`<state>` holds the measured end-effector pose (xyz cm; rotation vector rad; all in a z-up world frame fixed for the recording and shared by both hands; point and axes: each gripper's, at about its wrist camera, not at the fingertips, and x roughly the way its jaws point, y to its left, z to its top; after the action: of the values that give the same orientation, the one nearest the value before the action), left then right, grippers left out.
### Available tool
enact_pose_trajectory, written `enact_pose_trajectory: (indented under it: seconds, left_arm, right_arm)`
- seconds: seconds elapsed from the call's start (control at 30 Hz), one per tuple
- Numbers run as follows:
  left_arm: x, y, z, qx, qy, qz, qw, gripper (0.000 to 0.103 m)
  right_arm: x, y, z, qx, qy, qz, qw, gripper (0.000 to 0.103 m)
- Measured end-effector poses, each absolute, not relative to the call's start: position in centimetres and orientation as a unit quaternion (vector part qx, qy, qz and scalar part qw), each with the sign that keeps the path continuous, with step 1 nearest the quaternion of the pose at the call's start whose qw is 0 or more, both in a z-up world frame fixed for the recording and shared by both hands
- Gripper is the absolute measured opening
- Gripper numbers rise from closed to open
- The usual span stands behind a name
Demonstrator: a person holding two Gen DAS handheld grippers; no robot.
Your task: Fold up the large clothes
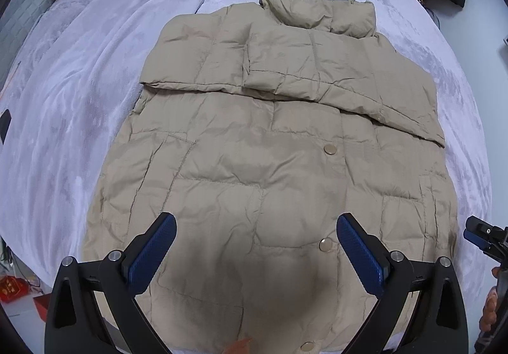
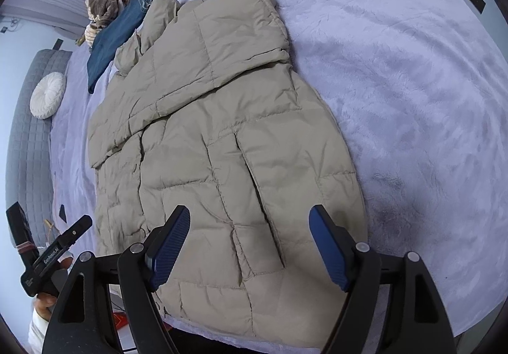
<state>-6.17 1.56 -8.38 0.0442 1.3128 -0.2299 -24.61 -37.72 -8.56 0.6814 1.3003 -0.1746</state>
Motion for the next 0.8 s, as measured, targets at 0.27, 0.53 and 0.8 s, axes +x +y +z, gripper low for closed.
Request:
enact_pose_trajectory:
  seconds: [0.27,0.53,0.8]
  left_arm:
    - [-8.2,4.0,-9.8,0.022,0.621,-0.121,0.774,0.101]
    - [-10.4,7.8,-11.3,0.021,0.634,-0.129,0.762,0.101]
    - [-12.2,12.8,-13.3,-0.009,0.66,-0.121,0.741,0.101]
  right_arm:
    - [-27.0,-35.2,-9.3,0.327,0.586,-0.1,0.735,0.09]
    - [-31.0,-33.2,-9.7,0.357,0.57,-0.137,0.727,0.09]
    - [-35.6,-32.8,-10.9,0.412,0.552,-0.171,0.705,0.091]
